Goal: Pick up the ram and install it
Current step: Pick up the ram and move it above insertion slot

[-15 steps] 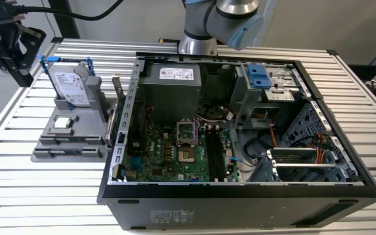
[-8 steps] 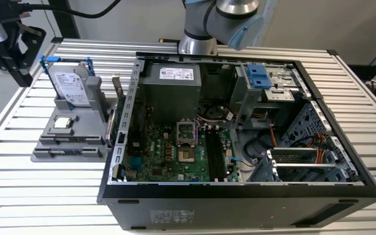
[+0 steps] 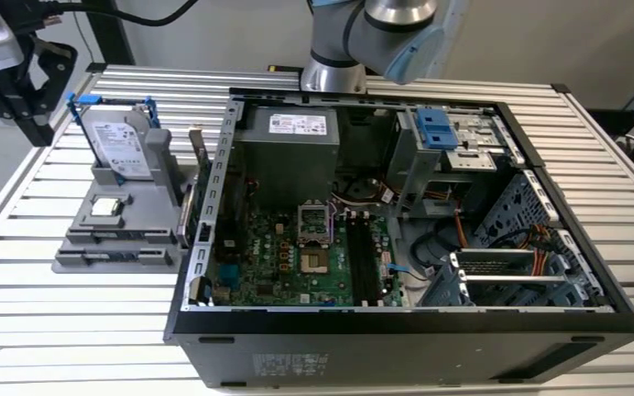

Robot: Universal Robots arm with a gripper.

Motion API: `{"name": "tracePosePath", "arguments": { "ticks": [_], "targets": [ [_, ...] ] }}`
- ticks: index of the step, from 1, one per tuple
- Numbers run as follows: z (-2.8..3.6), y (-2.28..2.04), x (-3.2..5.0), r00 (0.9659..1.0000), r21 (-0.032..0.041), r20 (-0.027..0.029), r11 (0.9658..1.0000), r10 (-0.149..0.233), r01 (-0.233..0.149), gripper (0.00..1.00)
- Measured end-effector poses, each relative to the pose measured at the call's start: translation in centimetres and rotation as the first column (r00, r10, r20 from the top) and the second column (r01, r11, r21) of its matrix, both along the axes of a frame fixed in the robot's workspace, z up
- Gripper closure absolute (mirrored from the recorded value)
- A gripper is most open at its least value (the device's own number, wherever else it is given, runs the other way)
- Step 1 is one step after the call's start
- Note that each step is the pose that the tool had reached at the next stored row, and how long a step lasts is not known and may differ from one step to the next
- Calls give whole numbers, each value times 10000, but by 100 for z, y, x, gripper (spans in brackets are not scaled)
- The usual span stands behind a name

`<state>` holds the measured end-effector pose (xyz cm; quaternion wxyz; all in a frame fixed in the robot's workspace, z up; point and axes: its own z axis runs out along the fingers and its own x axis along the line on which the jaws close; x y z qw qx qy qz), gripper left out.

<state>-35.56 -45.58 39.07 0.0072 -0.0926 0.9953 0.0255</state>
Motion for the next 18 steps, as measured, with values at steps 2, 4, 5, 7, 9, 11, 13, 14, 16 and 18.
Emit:
{"name": "tracePosePath", "arguments": {
  "ticks": [2,4,5,7,9,11,13,14,16,18],
  "targets": [
    [0,0,0,9998,0,0,9998,223,-223,100],
    [0,0,0,9989,0,0,9989,460,-460,100],
    [0,0,0,9983,1,1,9983,586,-586,100],
    [0,0,0,9963,0,0,9963,856,-856,100],
    [0,0,0,9926,0,0,9926,1217,-1217,100],
    [0,0,0,9874,0,0,9874,1584,-1584,100],
    [0,0,0,9813,0,0,9813,1923,-1923,100],
    [0,0,0,9779,0,0,9779,2090,-2090,100],
    [0,0,1,9707,0,-1,9707,2402,-2402,100],
    [0,0,7,9645,0,0,9645,2641,-2641,100]
  ]
}}
